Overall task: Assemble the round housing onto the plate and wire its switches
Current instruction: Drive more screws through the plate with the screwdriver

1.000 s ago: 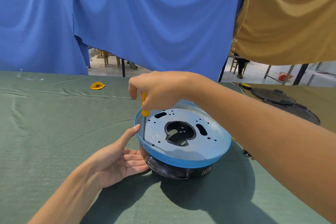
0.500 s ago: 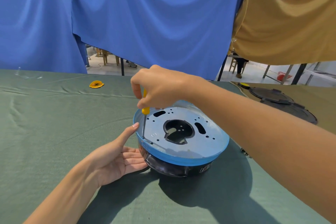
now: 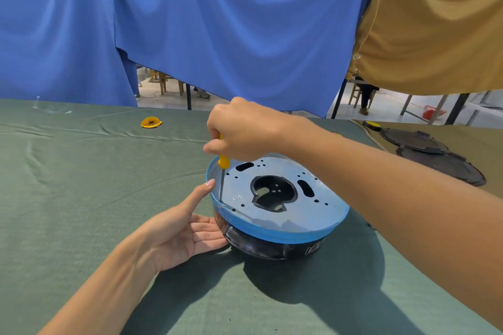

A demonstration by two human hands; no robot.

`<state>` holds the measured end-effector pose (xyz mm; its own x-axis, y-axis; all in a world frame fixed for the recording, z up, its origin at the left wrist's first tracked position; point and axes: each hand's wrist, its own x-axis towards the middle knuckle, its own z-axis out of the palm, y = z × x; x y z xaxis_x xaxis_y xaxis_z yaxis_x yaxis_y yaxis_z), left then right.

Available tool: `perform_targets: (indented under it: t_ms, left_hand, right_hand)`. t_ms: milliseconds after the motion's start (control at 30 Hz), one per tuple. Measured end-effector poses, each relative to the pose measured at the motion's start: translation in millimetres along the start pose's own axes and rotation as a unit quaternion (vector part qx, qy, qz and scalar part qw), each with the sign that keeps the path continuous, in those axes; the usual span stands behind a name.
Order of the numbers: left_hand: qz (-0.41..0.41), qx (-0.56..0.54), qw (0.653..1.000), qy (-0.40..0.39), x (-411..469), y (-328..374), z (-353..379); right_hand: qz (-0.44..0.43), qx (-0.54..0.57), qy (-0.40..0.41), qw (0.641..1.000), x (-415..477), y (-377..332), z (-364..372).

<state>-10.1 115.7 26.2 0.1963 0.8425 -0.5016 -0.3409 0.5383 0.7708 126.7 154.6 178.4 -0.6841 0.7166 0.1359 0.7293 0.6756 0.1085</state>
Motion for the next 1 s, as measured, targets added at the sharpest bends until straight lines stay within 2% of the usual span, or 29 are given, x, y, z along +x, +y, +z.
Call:
perform_targets:
  t_ms: [67,200,333,433,533,600,700,800,933,1000]
  left_hand:
    - [0.001,-0.001,1.0,0.001,0,0,-1]
    - [-0.001,-0.005,1.0,0.005,2,-1,-4]
    - [-0.005,-0.007,1.0,-0.001,3,-1,-4]
    - [-0.003,-0.005,1.0,-0.004,2,-2,-4]
    - [-0.003,-0.003,1.0,-0.003,2,-1,-4]
    - [-0.003,-0.005,1.0,-0.002,3,-1,-4]
    - [-0.004,-0.003,1.0,-0.004,4,-2,-6]
    - [-0.008,-0.007,1.0,-0.011,3,-2,-6]
    - [-0.006,-0.004,1.0,-0.008,2,-1,-5]
    - [-0.007,-0.002,1.0,-0.007,2,-1,-4]
  right_hand:
    - [0.024,0.006,-0.009,1.0,0,-1,0]
    - [0.01,0.023,-0.105,0.994,-1,0,-12]
    - [-0.008,0.007,-0.039,0.999,1,0,-7]
    - [0.025,0.025,-0.011,0.999,2,3,0]
    - [0.051,0.017,-0.056,0.997,1,6,-7]
    - [0.035,0.04,-0.086,0.995,0,9,-12]
    - [0.021,0.06,-0.058,0.996,-1,13,-8]
    - [0.043,0.078,-0.026,0.996,0,12,1]
    - [0.038,0.049,-0.113,0.992,-1,12,-9]
    - [0.017,0.052,-0.103,0.993,-2,13,-13]
